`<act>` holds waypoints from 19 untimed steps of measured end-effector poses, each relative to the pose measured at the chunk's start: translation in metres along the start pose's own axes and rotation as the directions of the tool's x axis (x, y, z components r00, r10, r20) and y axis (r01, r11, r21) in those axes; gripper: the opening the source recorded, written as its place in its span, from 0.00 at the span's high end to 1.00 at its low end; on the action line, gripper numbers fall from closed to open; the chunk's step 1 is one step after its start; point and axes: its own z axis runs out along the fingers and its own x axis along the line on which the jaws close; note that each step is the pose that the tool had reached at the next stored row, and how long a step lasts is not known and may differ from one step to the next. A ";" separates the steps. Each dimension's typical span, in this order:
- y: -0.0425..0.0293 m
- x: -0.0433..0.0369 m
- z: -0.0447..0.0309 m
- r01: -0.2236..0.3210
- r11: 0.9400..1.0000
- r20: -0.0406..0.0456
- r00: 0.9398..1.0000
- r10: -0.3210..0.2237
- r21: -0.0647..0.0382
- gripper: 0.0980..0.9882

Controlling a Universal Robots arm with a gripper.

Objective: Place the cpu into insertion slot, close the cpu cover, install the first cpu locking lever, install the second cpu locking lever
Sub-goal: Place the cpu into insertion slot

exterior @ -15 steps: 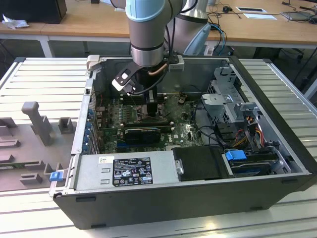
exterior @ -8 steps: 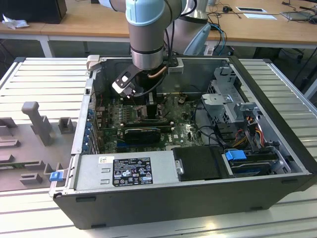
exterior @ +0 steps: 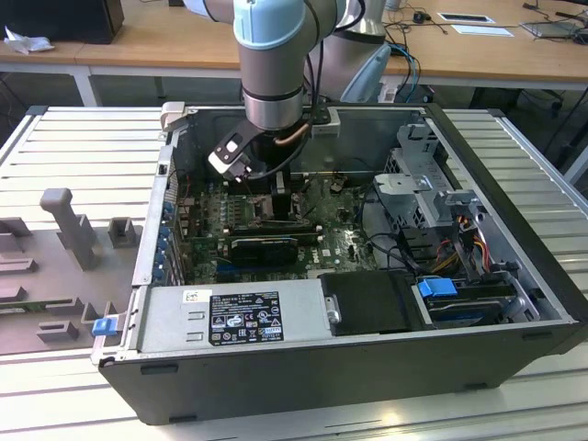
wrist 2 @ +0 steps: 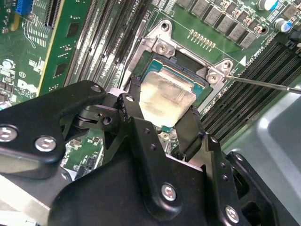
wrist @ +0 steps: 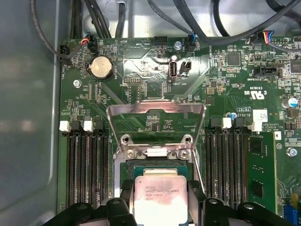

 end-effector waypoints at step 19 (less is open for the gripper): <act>0.0001 0.0006 0.0042 -0.004 1.000 0.001 1.000 0.004 0.000 0.42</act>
